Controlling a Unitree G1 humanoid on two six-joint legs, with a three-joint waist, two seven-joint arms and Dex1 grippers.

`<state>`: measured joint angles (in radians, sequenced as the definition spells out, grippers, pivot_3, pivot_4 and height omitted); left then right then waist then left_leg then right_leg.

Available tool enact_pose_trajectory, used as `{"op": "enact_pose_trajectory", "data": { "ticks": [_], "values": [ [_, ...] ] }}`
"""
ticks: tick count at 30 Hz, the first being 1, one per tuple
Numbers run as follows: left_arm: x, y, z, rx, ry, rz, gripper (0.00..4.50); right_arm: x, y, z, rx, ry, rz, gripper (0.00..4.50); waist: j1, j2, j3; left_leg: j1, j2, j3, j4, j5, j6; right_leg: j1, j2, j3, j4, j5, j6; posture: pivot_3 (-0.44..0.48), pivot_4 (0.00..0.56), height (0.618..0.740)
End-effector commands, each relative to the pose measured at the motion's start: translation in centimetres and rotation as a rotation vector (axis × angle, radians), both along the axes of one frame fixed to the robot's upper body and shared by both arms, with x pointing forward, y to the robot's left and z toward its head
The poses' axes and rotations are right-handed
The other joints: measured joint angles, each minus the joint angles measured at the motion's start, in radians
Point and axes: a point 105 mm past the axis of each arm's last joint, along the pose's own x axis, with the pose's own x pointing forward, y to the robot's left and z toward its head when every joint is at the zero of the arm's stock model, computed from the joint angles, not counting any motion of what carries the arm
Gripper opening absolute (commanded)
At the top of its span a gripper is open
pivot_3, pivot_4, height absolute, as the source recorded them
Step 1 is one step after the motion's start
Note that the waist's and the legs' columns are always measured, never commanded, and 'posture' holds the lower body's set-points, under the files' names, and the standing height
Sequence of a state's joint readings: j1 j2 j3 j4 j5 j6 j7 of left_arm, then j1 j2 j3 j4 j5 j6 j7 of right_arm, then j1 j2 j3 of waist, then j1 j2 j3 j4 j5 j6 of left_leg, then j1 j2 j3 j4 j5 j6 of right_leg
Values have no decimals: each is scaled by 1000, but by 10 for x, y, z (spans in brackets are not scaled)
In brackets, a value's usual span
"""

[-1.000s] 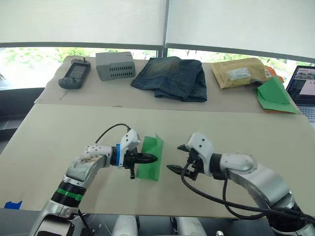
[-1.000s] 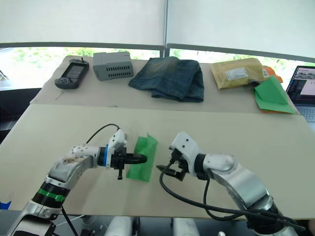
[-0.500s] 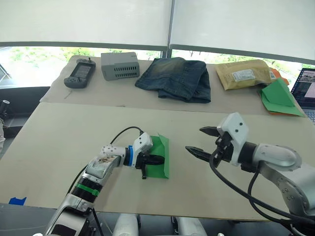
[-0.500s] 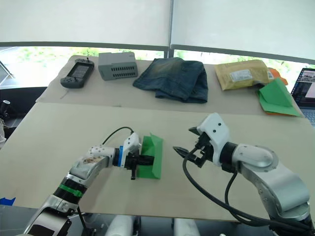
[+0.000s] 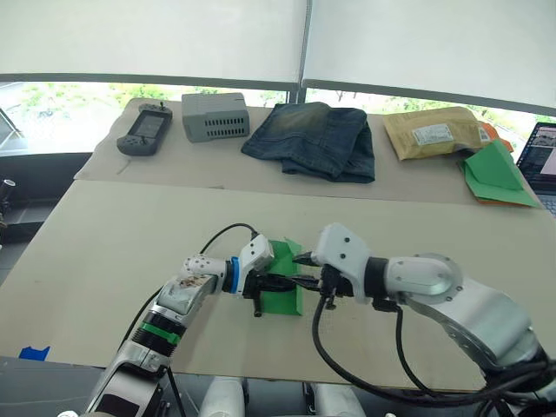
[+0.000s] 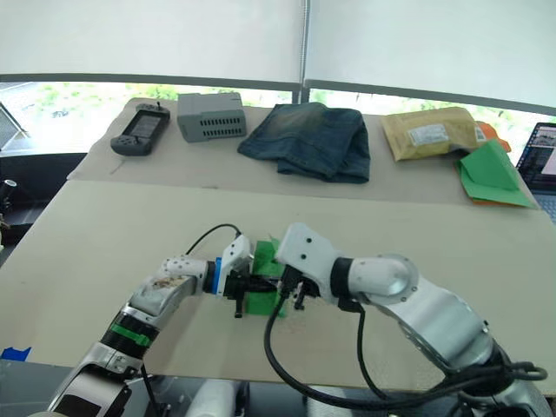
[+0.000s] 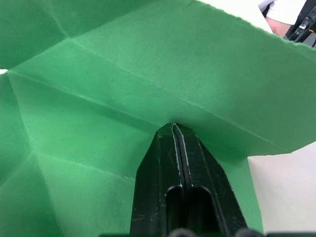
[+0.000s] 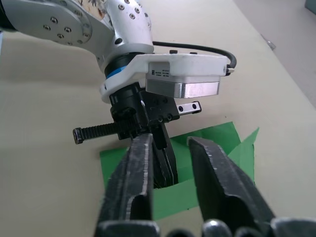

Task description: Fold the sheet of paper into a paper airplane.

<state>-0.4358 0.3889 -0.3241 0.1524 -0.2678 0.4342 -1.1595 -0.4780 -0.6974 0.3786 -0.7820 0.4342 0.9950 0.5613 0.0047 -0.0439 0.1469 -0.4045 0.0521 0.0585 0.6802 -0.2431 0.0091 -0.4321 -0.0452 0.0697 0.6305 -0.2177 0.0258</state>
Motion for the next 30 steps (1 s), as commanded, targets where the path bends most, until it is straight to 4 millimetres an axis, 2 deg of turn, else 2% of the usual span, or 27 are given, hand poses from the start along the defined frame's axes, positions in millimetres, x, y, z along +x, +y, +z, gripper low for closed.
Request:
{"op": "enact_pose_trajectory", "data": {
  "ticks": [1,11,17,20,24,30],
  "values": [
    [-8,-6,-12,21,44,-23,0,6,1,-8,-75,-22,-10,67,0,0,0,0,0,0,0,0,0,0,0,0,0,0,0,0,150,734],
    [-6,-2,-13,24,33,-7,0,13,-15,-20,-294,10,-79,67,0,0,0,0,0,-1,0,0,0,1,0,0,0,0,0,0,150,734],
    [-5,-1,-14,22,32,3,0,18,-29,-22,-326,27,-143,67,-1,0,0,0,0,-1,0,0,0,1,0,0,0,0,0,0,150,734],
    [-4,-1,-13,19,32,4,0,22,-32,-32,-295,65,-183,67,-1,0,0,0,0,-2,0,0,0,1,0,-1,0,0,0,0,150,734],
    [-2,2,-14,14,28,23,0,33,-40,-58,-277,91,-238,67,-1,0,0,1,-1,-2,0,0,0,3,0,-1,-1,0,0,0,150,734],
    [0,4,-10,-1,7,35,0,34,-43,-72,-237,135,-251,67,-7,0,-1,5,-1,-3,0,0,0,6,0,-1,-1,-4,7,0,150,734]
  ]
}}
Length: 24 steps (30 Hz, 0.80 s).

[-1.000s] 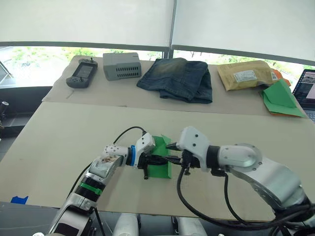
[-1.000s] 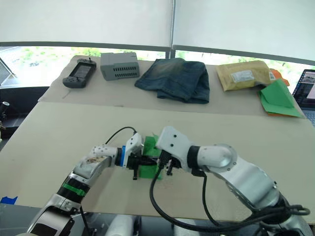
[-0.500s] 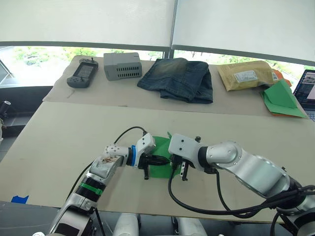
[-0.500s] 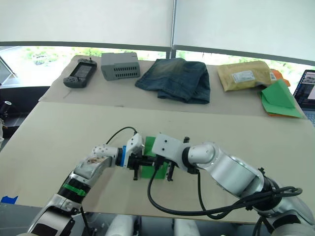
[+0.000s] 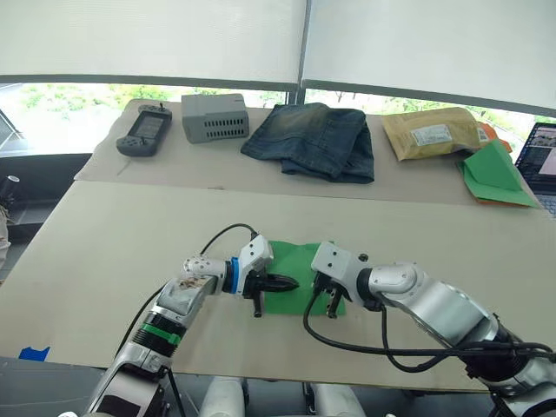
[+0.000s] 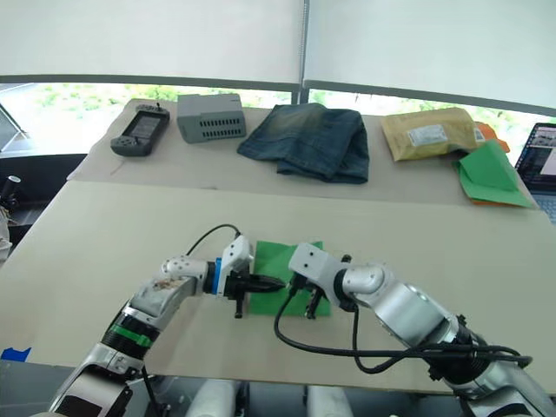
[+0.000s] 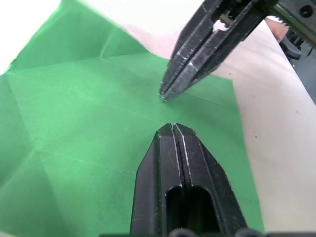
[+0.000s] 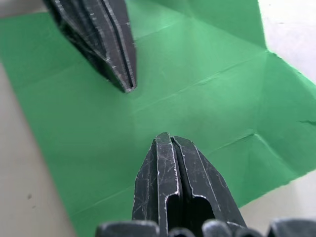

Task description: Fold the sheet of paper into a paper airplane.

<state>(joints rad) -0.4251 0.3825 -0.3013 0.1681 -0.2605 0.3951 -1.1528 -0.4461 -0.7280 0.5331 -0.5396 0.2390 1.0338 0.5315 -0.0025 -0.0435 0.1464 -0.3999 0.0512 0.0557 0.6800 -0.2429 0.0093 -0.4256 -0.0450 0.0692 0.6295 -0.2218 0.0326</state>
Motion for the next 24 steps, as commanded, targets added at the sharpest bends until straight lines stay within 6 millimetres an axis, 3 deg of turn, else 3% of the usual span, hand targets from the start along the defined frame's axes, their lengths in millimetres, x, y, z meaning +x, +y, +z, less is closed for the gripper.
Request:
{"op": "enact_pose_trajectory", "data": {
  "ticks": [1,7,12,15,22,24],
  "values": [
    [-2,2,-9,10,28,13,0,0,-4,-5,20,8,-11,67,0,0,0,0,0,0,0,0,0,0,0,0,0,0,0,0,150,734],
    [4,-1,-1,-14,-1,56,0,-5,-3,-9,117,46,-48,67,-3,0,0,1,0,0,0,0,0,1,0,0,0,0,1,0,150,734],
    [5,3,-6,14,-13,111,0,-3,-11,5,274,32,-177,67,-4,0,0,1,0,-1,0,0,0,1,0,0,0,0,1,0,150,734],
    [5,6,-10,23,-12,145,0,-6,-15,19,396,36,-223,862,-7,0,0,0,0,-1,-1,0,0,1,0,0,0,-1,1,0,150,734],
    [1,4,-10,30,-15,134,0,-1,-26,46,499,-44,-284,3305,-11,0,0,1,0,-1,-1,0,0,1,0,0,0,-1,1,0,150,734],
    [0,3,-9,35,-20,129,0,2,-28,57,533,-63,-292,3305,-11,0,0,1,0,-1,-1,0,0,1,0,0,0,-1,1,0,150,734]
  ]
}}
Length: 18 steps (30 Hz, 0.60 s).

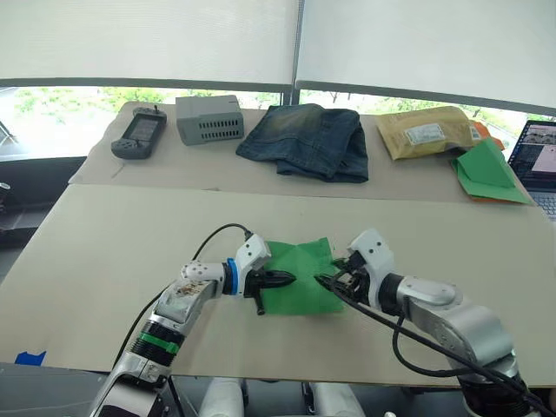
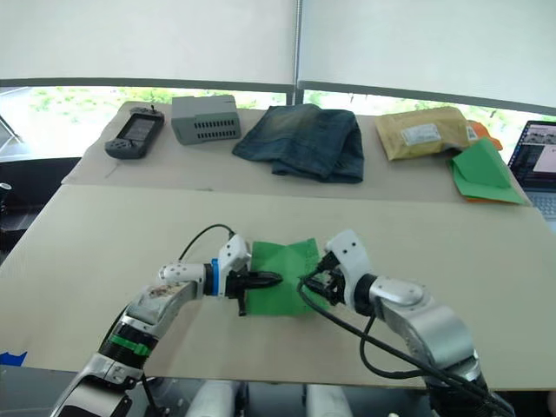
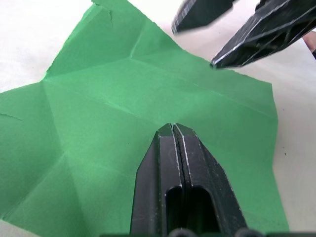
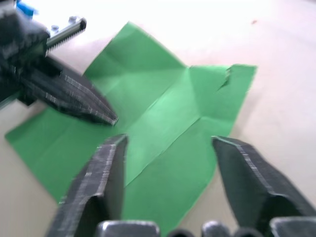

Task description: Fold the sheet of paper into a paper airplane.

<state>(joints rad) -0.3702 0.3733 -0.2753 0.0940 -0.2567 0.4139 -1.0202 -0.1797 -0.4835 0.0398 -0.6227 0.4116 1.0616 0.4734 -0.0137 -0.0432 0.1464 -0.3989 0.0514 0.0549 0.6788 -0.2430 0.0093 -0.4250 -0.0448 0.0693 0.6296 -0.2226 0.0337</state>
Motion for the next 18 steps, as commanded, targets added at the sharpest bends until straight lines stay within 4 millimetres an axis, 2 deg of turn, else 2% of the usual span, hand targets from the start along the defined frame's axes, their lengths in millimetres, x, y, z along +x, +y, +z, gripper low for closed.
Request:
{"op": "enact_pose_trajectory", "data": {
  "ticks": [1,6,8,12,18],
  "values": [
    [-5,0,-9,35,21,-1,0,5,-3,33,51,-99,-17,3305,0,0,0,0,0,0,0,0,0,0,0,0,0,0,0,0,150,734],
    [-6,-1,-10,50,10,-4,0,20,-12,36,41,-110,-85,3305,0,0,0,0,0,0,-1,0,0,0,0,0,-1,0,0,0,150,734],
    [-6,-1,-10,46,10,0,0,22,-12,31,16,-102,-83,3305,0,0,0,0,0,0,-1,0,0,0,0,0,-1,0,-1,0,150,734],
    [-6,-1,-10,46,11,-1,0,36,-15,23,58,-62,-131,3305,-1,0,0,0,0,0,-1,0,0,0,0,0,-1,0,-1,0,150,734],
    [-7,-1,-10,44,10,3,0,47,-11,18,112,-27,-135,3305,-1,0,0,0,0,0,-1,0,0,0,0,0,-1,0,-1,0,150,734]
  ]
}}
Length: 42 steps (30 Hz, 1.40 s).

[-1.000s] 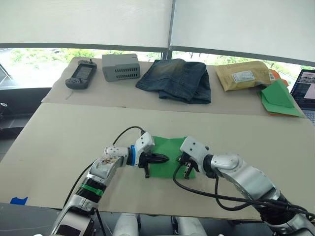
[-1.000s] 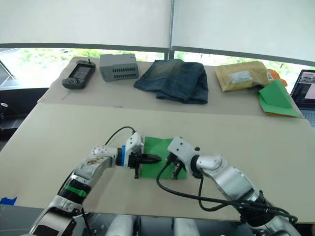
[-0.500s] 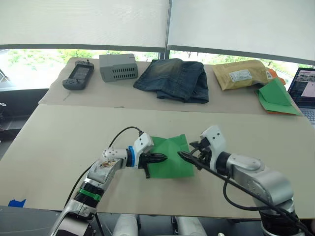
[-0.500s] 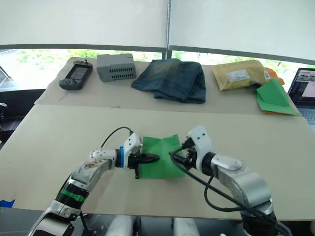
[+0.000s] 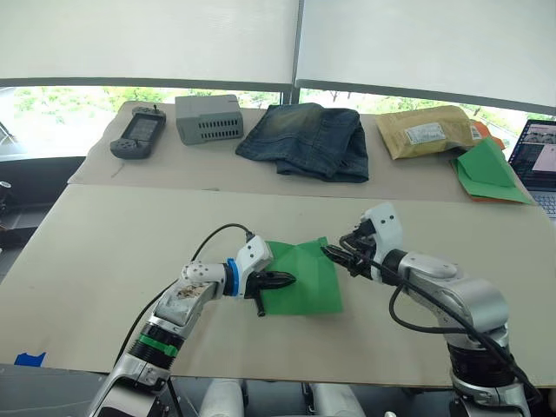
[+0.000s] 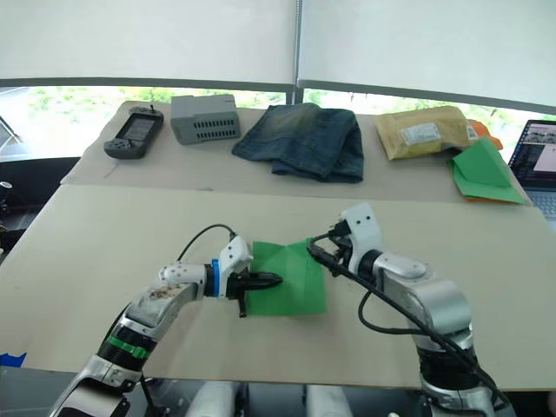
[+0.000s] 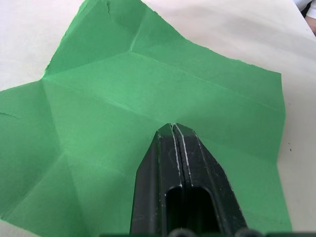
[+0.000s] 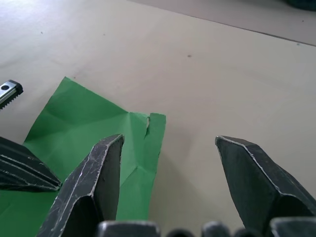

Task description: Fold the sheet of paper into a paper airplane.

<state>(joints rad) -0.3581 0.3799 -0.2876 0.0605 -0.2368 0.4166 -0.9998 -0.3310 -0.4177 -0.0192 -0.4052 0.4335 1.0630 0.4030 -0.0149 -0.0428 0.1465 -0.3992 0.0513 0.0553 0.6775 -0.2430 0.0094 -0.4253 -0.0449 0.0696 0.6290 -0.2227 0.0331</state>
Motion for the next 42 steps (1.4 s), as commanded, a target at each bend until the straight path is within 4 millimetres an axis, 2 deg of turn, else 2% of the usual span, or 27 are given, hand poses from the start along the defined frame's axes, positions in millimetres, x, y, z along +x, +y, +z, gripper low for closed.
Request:
{"op": "enact_pose_trajectory", "data": {
  "ticks": [1,2,4,12,20,26,33,42],
  "values": [
    [-5,0,-9,18,33,2,0,6,2,11,34,-45,10,3305,0,0,0,0,0,0,0,0,0,0,0,0,0,0,0,0,150,734],
    [-5,0,-9,18,31,5,0,6,3,10,45,-42,13,3305,0,0,0,0,0,0,0,0,0,0,0,0,0,0,0,0,150,734],
    [-5,1,-9,18,30,9,0,6,7,10,58,-36,34,2782,0,0,0,0,0,0,0,0,0,0,0,0,0,0,0,0,150,734],
    [-5,2,-10,26,26,20,0,-4,15,3,-5,-48,139,70,-1,0,0,0,0,0,0,0,0,0,0,0,0,0,0,0,150,734],
    [-4,2,-10,27,28,13,0,-20,26,0,-197,-204,257,7,-1,0,0,0,0,0,-1,0,0,0,0,0,0,0,0,0,150,734],
    [-2,1,-9,26,29,14,0,-23,31,0,-291,-327,273,7,0,0,0,0,0,0,0,0,0,0,0,0,0,-1,1,0,150,734],
    [-1,0,-8,28,26,7,0,-31,37,-31,-470,-356,377,7,0,0,0,0,0,0,0,0,0,0,0,0,0,-2,-1,0,150,734],
    [-1,2,-7,22,33,9,0,-31,38,-44,-673,-509,455,7,1,0,0,0,0,0,0,0,0,0,0,0,0,-4,-5,0,150,734]
  ]
}}
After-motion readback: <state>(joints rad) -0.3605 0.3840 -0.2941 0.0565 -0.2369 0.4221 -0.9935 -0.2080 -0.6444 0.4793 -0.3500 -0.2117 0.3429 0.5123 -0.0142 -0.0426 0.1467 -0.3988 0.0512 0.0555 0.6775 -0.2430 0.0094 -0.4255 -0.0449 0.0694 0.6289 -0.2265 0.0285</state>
